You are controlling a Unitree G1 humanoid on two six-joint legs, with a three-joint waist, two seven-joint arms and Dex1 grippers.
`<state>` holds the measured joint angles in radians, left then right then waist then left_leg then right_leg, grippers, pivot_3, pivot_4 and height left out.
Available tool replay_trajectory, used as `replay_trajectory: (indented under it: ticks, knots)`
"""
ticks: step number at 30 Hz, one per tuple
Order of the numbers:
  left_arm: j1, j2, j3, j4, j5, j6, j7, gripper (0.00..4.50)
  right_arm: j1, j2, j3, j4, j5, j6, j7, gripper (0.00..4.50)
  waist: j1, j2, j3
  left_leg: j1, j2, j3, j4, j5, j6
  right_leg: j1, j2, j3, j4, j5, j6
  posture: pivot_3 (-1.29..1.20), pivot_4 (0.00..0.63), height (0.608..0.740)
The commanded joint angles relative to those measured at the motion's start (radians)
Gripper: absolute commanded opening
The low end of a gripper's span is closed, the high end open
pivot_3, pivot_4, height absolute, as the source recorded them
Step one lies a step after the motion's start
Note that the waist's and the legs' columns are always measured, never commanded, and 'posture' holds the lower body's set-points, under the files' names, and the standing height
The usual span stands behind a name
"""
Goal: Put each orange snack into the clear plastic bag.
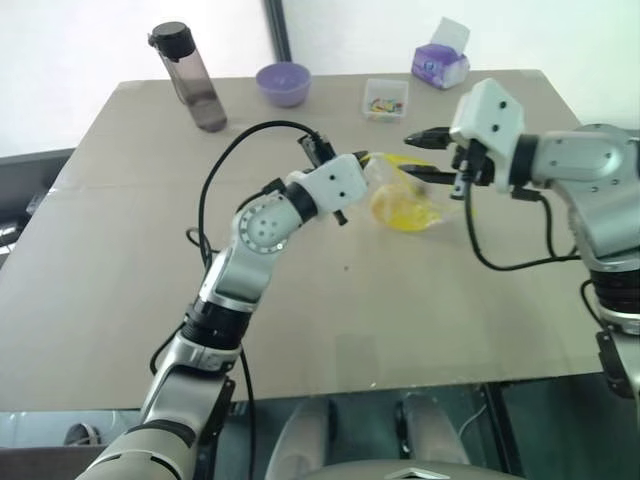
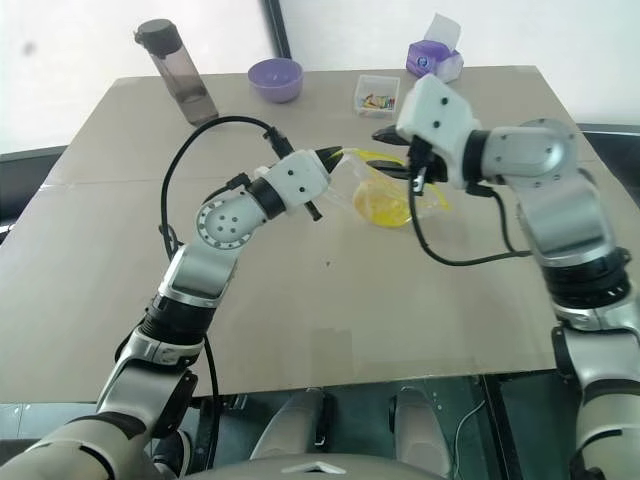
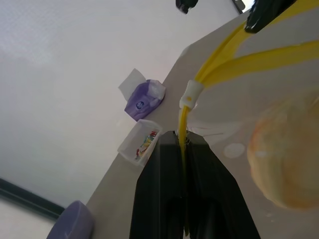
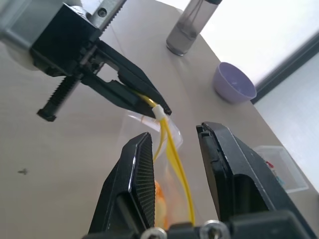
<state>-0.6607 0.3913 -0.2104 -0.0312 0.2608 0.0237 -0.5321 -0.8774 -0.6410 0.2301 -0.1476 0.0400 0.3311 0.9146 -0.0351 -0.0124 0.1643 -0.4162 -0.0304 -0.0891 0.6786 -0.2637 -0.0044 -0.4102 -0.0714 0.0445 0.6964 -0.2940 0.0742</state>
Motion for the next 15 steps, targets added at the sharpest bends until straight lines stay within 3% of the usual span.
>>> replay_trajectory:
  ticks: [1,15]
  knots:
    - [-0.033,0.009,0.015,-0.037,-0.012,0.001,-0.007,0.0,-0.02,0.02,0.012,-0.012,-0.039,-0.054,-0.023,1.61,-0.001,0.0,0.0,0.0,0.0,0.0,0.0,0.0,0.0,0.0,0.0,0.0,0.0,0.0,0.0,0.0,0.15,0.74]
    - [-0.02,0.011,0.021,-0.074,-0.027,-0.002,-0.007,0.0,-0.021,0.072,0.02,0.024,-0.091,-0.125,-0.036,1.61,-0.006,0.0,0.0,0.0,0.0,0.0,0.0,0.0,0.0,0.0,0.0,0.0,0.0,0.0,0.0,0.0,0.15,0.74]
